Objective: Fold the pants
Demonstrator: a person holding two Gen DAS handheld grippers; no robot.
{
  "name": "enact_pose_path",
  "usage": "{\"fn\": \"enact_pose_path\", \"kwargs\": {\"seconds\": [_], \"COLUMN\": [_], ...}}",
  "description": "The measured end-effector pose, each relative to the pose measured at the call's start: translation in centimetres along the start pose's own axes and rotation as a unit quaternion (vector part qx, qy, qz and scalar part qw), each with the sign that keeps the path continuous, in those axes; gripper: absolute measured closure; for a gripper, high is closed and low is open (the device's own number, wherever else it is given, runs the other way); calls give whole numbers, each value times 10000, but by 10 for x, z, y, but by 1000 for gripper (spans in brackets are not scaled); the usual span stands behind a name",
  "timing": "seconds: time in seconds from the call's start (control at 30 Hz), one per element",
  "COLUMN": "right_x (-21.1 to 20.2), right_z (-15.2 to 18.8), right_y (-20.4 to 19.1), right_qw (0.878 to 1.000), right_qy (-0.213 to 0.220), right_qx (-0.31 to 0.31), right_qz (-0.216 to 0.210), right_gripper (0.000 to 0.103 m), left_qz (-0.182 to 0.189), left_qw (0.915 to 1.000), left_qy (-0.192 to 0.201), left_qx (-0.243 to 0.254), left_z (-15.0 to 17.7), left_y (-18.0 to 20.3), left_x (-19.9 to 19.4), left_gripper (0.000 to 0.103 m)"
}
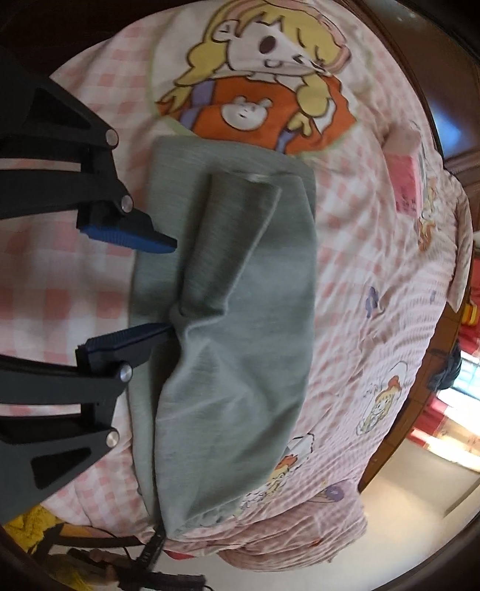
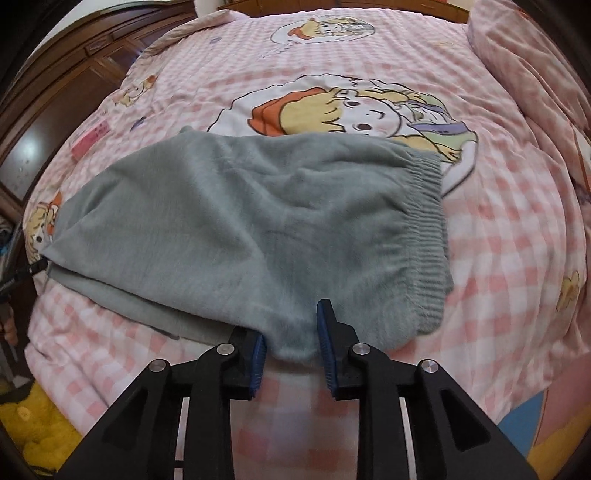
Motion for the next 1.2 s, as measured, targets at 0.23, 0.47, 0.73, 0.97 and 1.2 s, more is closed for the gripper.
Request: {"fn": "enact_pose_path", "kwargs": {"seconds": [0.23,0.47,0.73,0.97,1.2], "right_x": [-25,-54,-37,-7,-36], "right_z": [3,-19,-30,-16,-41], "right_y": [12,43,70,73,58], "right_qw": [9995,9944,9892,9821,9917], "right_qy": [142,440,217,-257,408], "right_qx": [132,959,1450,1859,1198], "right_qz": [235,28,59,-193,233], "right_gripper": [64,62,57,62,82], "left_qz": [241,-148,-125,-125,-251], "left_qw": [9972,9924,9882,9851,9876], "left_qy": [230,202,1,-13,101], "left_qx": [-663,-1204,-1526,-1714,-1549], "left_z": [-8,-38,-38,-32,-37], "left_y": [-6,-25,-31,-36,-33], "left_x": [-23,-14,19,30,37], "left_gripper": [41,38,38,38,88]}}
Point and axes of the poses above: each gripper's, at about its wrist camera, not at the fingertips, and x roughly the way its jaws point, y to its right, z to its underside, the point moved 6 cm from there along x, roughly the way its jaws point, and after that the axes turned 9 degrees about x, right-handed, at the moved point
